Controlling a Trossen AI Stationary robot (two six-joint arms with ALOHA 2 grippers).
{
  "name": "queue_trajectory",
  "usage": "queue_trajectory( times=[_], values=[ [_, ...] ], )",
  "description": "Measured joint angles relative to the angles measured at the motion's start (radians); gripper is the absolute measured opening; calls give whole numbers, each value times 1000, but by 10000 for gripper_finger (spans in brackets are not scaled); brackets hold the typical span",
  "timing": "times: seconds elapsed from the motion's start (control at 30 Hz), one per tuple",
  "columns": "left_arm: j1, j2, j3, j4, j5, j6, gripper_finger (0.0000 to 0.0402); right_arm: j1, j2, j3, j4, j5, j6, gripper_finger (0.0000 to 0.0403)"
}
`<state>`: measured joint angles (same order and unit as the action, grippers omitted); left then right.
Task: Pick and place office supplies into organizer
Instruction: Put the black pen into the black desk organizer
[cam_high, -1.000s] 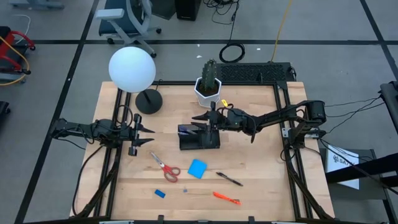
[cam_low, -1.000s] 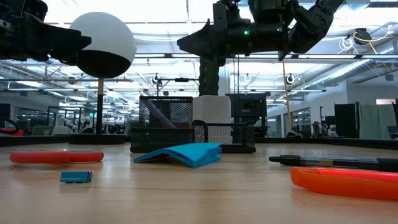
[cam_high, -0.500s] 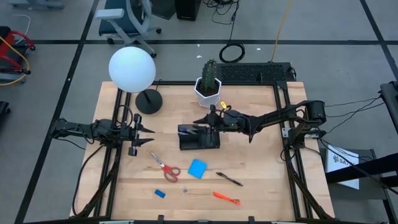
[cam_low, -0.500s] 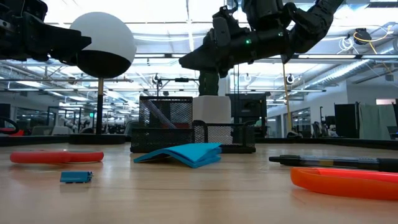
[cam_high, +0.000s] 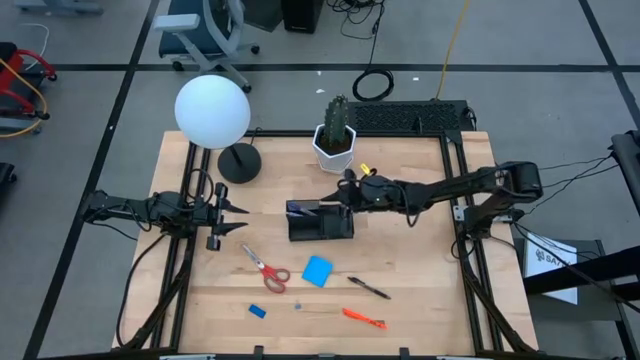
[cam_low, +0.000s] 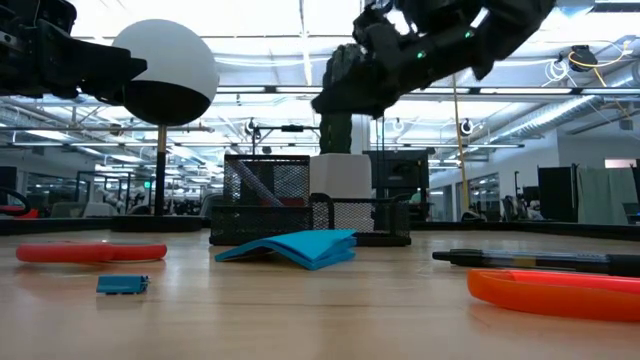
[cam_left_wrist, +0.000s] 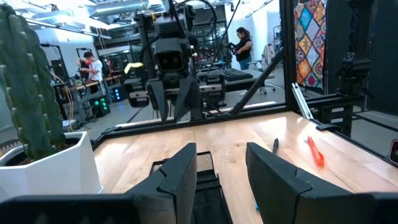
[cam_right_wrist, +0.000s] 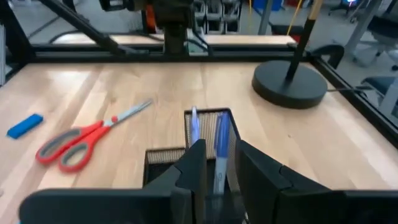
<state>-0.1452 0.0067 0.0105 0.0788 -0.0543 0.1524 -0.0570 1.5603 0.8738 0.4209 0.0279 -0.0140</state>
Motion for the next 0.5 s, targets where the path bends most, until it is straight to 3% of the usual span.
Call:
queue_trajectory(
  times=[0.1, 0.27, 0.5],
  values=[
    [0, 0, 0, 0, 0, 0, 145, 12, -25, 0, -55, 20, -1, 75],
    [0, 0, 0, 0, 0, 0, 145, 65, -32, 5, -133, 166, -33, 75],
    [0, 0, 0, 0, 0, 0, 145, 127, -31, 115, -517, 213, 110, 75]
  ],
)
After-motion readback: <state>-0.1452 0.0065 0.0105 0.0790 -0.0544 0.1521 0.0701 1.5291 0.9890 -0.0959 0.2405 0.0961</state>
